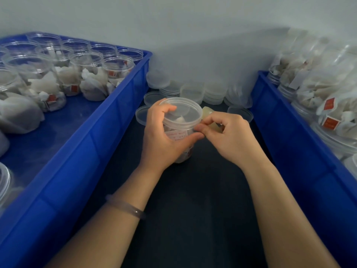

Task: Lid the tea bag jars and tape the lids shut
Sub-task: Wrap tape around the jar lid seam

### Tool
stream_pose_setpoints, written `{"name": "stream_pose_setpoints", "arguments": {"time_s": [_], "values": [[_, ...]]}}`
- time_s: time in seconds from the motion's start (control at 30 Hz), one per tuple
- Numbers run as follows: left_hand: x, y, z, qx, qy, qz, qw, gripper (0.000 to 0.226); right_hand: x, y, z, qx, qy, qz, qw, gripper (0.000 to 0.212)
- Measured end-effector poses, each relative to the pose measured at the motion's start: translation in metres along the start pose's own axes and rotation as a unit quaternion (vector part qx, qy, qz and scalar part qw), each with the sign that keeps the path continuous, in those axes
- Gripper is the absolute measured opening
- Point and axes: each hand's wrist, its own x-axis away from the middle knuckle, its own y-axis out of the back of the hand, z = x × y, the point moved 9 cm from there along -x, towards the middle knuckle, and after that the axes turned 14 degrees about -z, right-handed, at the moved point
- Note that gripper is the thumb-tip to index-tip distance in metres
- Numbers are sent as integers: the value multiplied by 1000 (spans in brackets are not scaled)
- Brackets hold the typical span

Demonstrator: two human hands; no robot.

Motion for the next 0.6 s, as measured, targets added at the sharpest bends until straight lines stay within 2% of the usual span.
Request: {"name": "stream_pose_setpoints", "arguments": {"time_s": [0.2, 0.33, 0.4, 0.53, 0.6], "values": [[-2, 5, 1, -2, 22, 1, 1000, 69, 2, -3, 7, 49, 14, 21, 998, 14], [-5, 18, 0, 56, 52, -12, 997, 63, 6, -6, 16, 35, -28, 78, 996, 29], [-5, 20, 0, 91, 59, 16, 994, 62, 9, 0, 20, 32, -46, 111, 992, 42], [-3, 17, -3, 129, 83, 69, 986, 59, 13, 14, 28, 36, -43, 160, 985, 42], [0, 13, -5, 162, 108, 91, 977, 56, 14, 18, 27, 36, -50, 172, 983, 49]]}}
